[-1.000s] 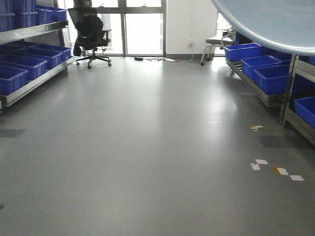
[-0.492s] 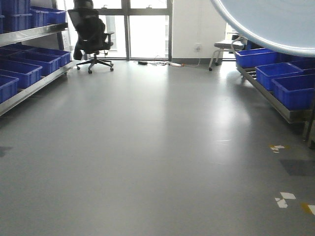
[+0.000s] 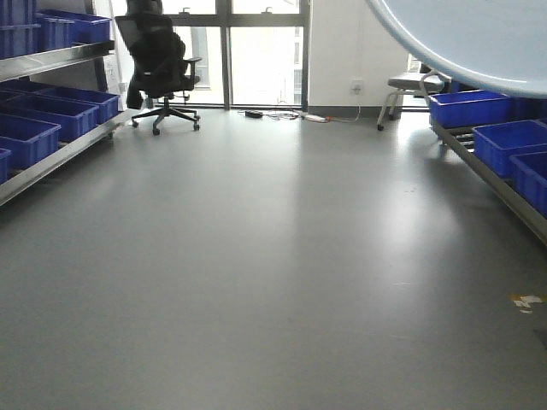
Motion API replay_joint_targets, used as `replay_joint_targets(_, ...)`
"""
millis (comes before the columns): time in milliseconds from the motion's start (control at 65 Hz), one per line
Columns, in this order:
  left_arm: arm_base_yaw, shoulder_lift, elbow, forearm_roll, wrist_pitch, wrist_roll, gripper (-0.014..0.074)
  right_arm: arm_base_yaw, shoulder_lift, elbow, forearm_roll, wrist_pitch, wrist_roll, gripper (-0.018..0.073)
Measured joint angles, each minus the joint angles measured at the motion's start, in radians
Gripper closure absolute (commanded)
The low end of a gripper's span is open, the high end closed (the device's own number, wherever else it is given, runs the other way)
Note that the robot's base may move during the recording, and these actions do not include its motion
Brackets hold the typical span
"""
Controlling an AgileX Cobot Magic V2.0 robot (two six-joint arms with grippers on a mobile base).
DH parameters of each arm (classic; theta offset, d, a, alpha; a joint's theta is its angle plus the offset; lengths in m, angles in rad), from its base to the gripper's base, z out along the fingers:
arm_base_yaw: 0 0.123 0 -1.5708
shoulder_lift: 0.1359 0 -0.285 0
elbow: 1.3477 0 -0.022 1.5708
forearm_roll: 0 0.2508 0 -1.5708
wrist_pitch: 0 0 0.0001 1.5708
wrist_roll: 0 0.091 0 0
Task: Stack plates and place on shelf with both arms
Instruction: 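Drive the base to the shelf of blue bins holding the plates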
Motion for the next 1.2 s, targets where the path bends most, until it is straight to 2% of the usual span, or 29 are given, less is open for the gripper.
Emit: replay_joint_targets(1200, 0.0, 0.0, 0.0, 0.0, 0.0, 0.0, 0.0514, 0.0, 0.0, 0.0, 0.0, 0.002, 0.0, 0.0511)
